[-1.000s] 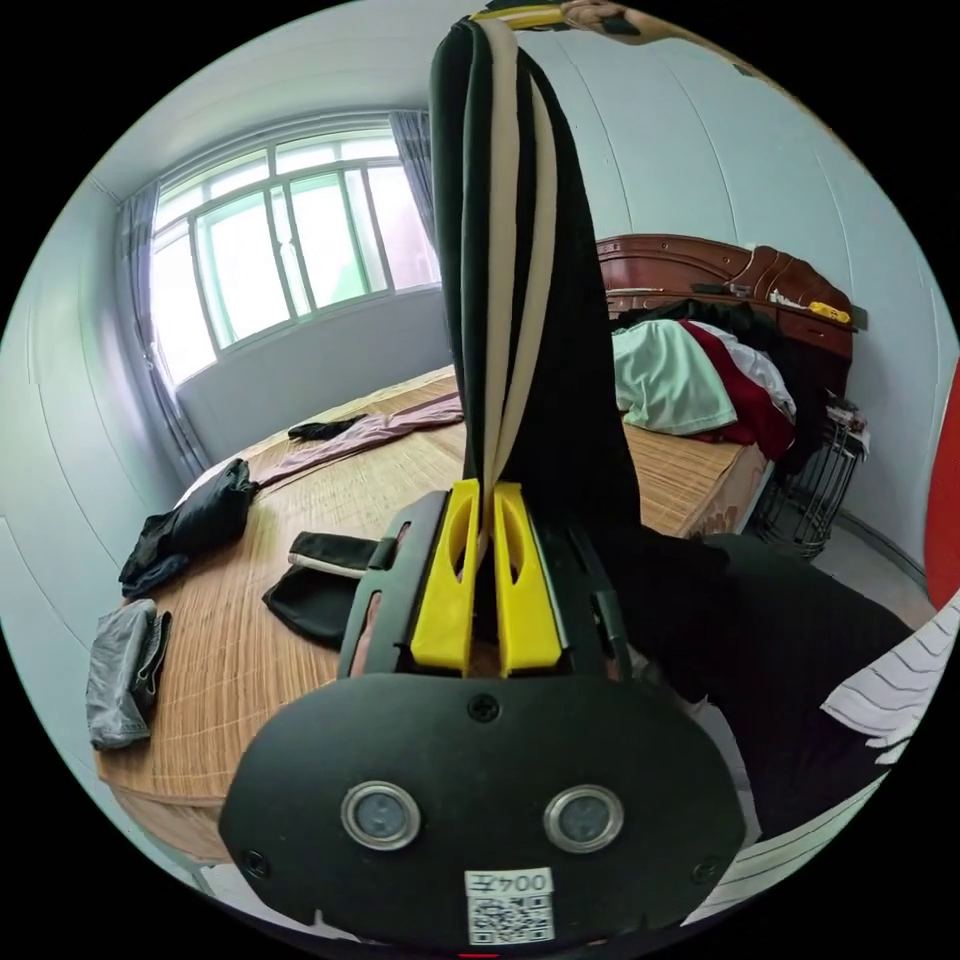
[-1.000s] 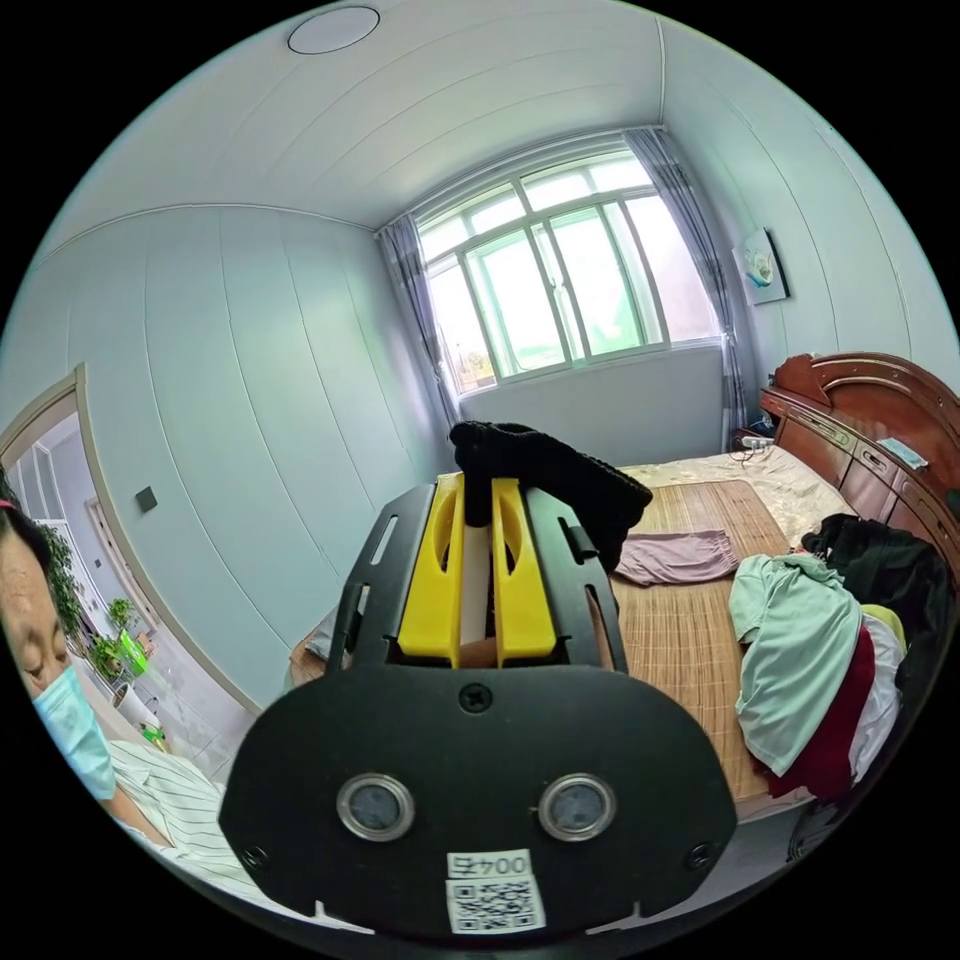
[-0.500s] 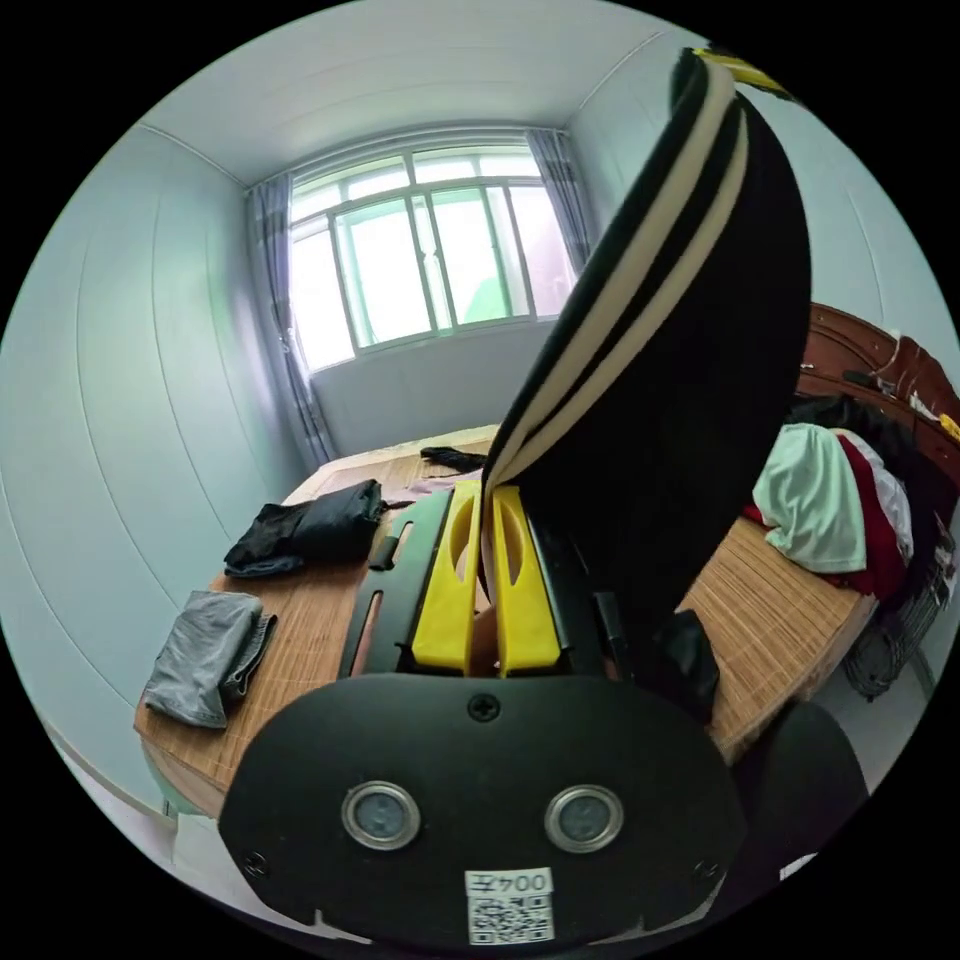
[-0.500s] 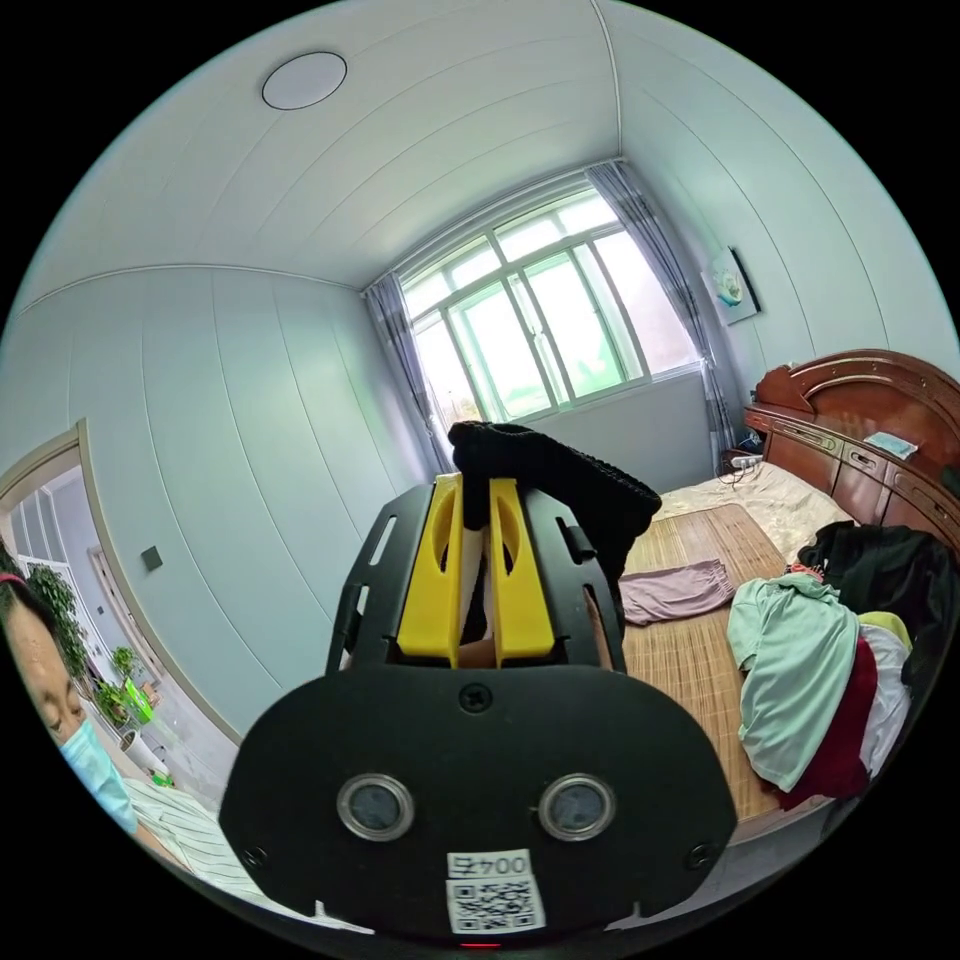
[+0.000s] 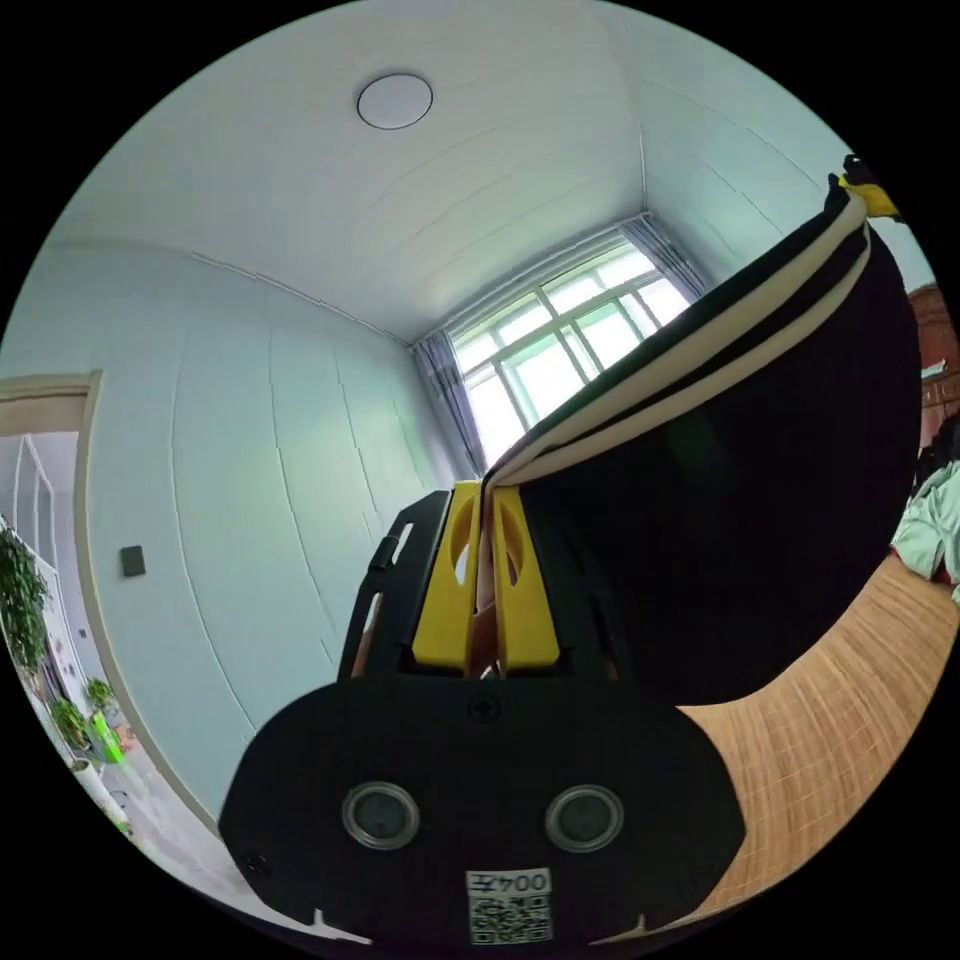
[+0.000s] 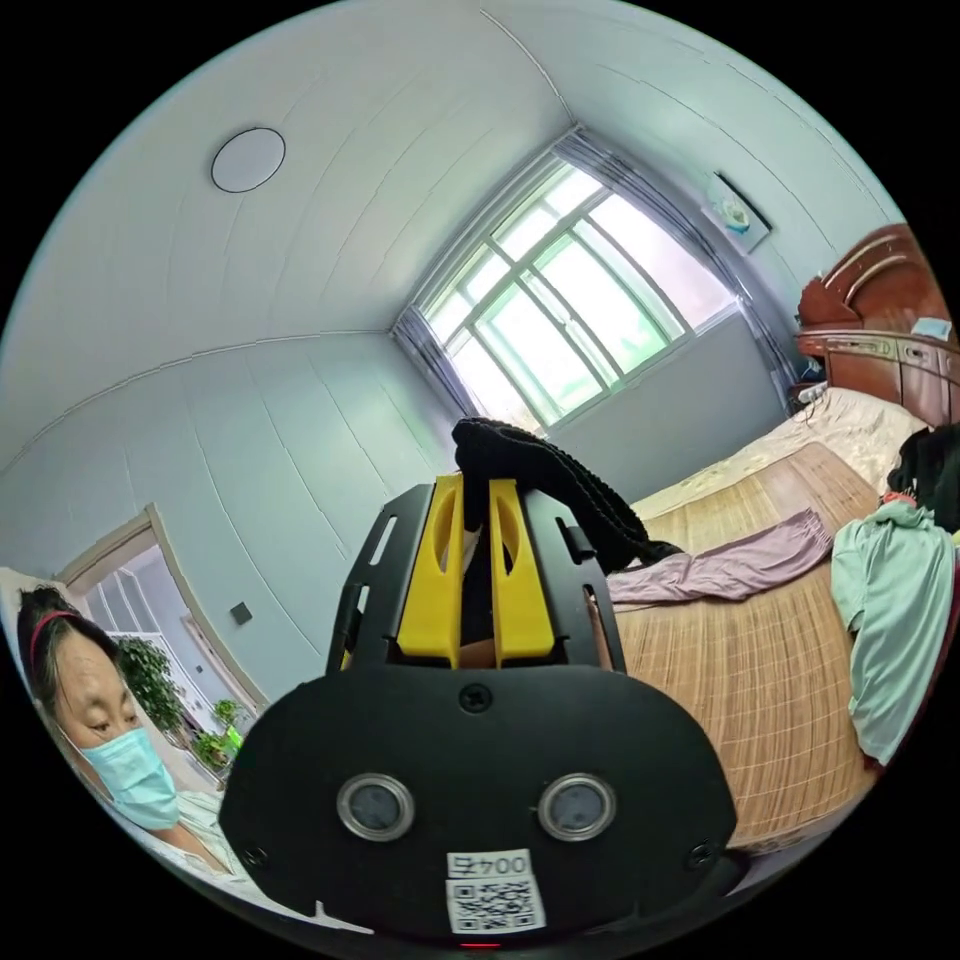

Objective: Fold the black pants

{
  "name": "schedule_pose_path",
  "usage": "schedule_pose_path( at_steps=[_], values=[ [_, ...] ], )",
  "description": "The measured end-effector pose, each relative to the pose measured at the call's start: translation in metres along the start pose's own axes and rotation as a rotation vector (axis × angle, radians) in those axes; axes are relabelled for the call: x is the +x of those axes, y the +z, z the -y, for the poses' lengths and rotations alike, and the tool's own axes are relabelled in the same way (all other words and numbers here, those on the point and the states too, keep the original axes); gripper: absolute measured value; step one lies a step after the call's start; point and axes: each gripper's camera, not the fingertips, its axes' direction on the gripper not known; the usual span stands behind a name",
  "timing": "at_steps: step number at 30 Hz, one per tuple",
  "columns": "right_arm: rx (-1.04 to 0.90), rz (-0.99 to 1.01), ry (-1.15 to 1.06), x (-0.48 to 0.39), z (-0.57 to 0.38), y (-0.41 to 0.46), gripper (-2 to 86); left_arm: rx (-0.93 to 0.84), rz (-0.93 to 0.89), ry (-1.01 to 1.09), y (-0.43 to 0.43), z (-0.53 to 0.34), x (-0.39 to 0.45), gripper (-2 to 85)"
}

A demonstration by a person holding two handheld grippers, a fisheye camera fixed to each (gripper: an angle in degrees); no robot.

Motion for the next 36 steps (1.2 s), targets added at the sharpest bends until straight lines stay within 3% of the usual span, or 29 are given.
schedule_pose_path(
  at_steps=[4, 7, 12, 17, 21, 25, 30, 36],
  values=[
    [-0.088, 0.034, 0.117, 0.053, -0.044, 0.007, 5.0, 0.011, 0.025, 0.142, -0.037, -0.036, 0.003, 1.5],
    [-0.166, -0.001, 0.208, 0.095, -0.079, 0.019, 5.0, -0.083, -0.025, 0.274, -0.043, -0.089, 0.037, 1.5],
    [-0.290, -0.062, 0.358, 0.165, -0.131, 0.052, 5.0, -0.300, -0.121, 0.326, -0.012, -0.174, 0.117, 1.5],
    [-0.364, -0.113, 0.472, 0.240, -0.156, 0.088, 5.1, -0.403, -0.156, 0.361, 0.054, -0.180, 0.186, 1.5],
    [-0.378, -0.063, 0.467, 0.279, -0.130, 0.108, 5.1, -0.341, -0.084, 0.378, 0.114, -0.132, 0.227, 1.4],
    [-0.312, -0.012, 0.326, 0.308, -0.099, 0.088, 5.1, -0.237, -0.087, 0.416, 0.116, -0.115, 0.277, 1.5],
    [-0.359, -0.045, 0.319, 0.387, -0.139, 0.022, 5.1, -0.154, -0.261, 0.734, 0.051, -0.206, 0.412, 1.6],
    [-0.515, -0.246, 0.631, 0.497, -0.284, -0.102, 5.1, -0.115, -0.551, 1.078, -0.020, -0.282, 0.512, 1.8]
  ],
)
